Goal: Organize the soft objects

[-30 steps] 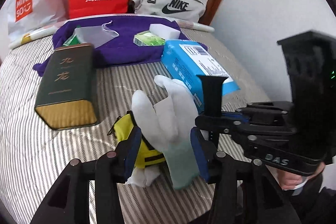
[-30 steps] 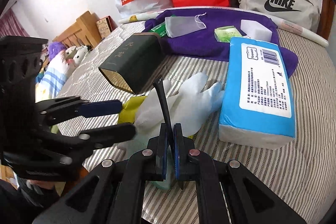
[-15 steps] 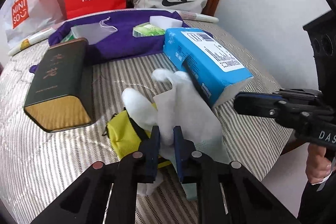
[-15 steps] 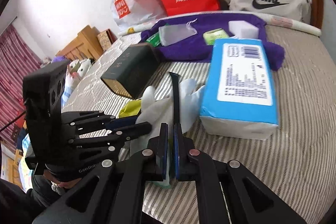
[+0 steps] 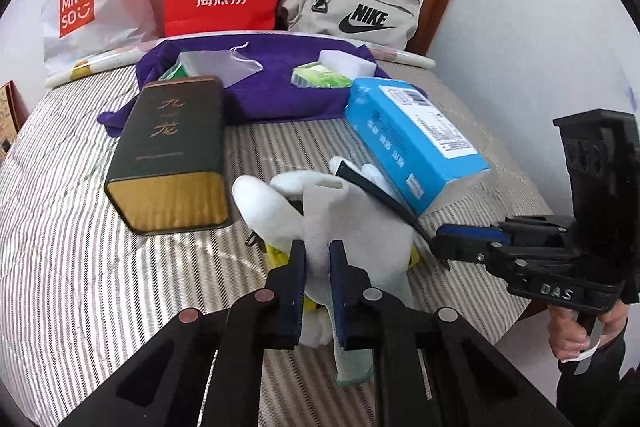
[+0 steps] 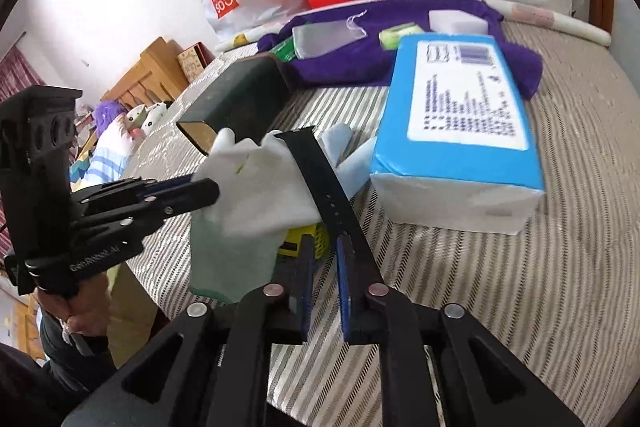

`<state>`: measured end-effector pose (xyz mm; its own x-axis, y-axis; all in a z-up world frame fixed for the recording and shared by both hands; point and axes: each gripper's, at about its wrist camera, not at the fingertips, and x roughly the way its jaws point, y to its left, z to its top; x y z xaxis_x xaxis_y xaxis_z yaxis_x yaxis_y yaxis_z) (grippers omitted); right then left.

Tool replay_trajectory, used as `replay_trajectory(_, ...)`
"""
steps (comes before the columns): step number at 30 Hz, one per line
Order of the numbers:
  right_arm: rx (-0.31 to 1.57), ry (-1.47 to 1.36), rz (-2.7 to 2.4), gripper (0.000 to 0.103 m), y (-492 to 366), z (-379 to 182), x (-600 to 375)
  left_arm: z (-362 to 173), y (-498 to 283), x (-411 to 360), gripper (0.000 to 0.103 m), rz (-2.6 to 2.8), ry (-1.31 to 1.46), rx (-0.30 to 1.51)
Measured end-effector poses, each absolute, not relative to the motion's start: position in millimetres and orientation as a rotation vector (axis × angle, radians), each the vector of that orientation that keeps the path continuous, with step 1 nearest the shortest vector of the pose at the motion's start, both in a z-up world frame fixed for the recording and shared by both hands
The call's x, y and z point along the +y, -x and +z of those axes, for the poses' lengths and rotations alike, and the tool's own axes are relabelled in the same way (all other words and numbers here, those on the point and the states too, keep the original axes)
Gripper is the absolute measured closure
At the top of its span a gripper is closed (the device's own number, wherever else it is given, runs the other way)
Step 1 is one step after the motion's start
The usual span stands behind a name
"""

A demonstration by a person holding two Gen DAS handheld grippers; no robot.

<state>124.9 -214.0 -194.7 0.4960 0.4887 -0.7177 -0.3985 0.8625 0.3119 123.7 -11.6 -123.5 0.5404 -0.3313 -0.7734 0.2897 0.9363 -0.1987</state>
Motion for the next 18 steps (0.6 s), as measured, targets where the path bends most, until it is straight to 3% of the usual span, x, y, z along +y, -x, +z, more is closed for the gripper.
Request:
replay_trajectory(2, 0.906, -0.091, 0.514, 0.079, -128.8, -197.3, -210.7, -124.8, -122.7, -8.2, 0.091, -0.369, 0.051, 0.932)
replay_trajectory(4, 0.901, -0.080, 0.515, 0.061, -130.8, -198.7, -209.1, -125.7, -121.5, -6.1, 0.091, -0.374, 0.054, 0.934)
replay_trajectory(6, 0.898, -0.075, 0.525, 0.058, -133.0, -200.7, -206.3, -126.7, -121.8, -3.9, 0.091, -0.376, 0.066, 0.938)
replay_trajectory(11, 0.908, -0.079, 0.568, 0.058, -139.8, -206.3, -199.9, -127.2, -122.4, -4.2, 0.091, -0.383, 0.068, 0.938)
replay_trajectory(14, 0.923, -0.112, 0.641, 0.083, -140.4, -207.8, -198.7, -128.7, -123.4, -2.2, 0.091, -0.387, 0.086, 0.943)
replay_trajectory(18, 0.878, -0.076, 0.616, 0.083, -126.2, -199.4, -204.6, -129.4, -124.3, 1.5, 0.091, -0.374, 0.104, 0.943)
